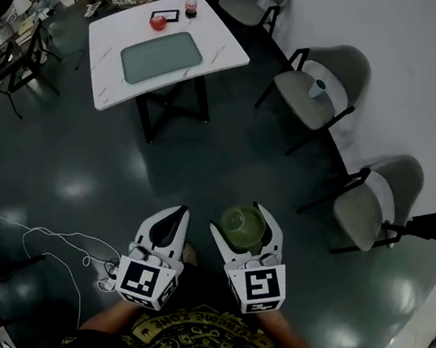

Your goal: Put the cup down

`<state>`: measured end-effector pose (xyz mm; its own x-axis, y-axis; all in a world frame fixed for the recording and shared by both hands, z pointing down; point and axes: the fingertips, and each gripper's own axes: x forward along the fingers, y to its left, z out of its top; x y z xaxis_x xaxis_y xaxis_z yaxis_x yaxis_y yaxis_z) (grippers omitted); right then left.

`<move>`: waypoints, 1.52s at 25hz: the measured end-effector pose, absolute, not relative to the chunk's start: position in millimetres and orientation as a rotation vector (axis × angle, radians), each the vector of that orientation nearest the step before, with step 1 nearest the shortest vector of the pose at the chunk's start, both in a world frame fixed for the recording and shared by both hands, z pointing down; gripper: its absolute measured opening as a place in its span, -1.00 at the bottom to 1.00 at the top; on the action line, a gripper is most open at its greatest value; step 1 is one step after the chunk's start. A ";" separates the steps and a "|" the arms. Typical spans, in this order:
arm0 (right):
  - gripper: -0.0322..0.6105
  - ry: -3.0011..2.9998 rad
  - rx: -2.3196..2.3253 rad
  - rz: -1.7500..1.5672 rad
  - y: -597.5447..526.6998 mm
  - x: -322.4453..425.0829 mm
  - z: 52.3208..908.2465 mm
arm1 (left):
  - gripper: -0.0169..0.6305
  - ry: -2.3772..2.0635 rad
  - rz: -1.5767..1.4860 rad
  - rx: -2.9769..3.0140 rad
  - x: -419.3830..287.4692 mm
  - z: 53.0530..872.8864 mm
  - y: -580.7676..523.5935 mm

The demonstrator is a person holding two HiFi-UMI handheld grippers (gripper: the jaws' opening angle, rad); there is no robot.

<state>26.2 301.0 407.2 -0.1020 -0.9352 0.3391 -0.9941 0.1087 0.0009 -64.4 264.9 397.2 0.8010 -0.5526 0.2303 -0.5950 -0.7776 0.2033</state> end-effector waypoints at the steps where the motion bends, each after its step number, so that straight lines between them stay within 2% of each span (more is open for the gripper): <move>1: 0.30 -2.129 1.915 0.332 295.6 23.9 406.4 | -0.92 -0.890 0.223 2.722 -68.2 397.6 260.0; 19: 0.30 -2.246 1.772 0.302 231.1 -10.3 403.9 | -0.92 -1.065 0.153 2.650 -105.6 396.8 206.0; 38: 0.30 -2.420 1.542 0.285 100.6 51.4 408.4 | -0.92 -1.319 0.168 2.530 -50.0 394.0 94.2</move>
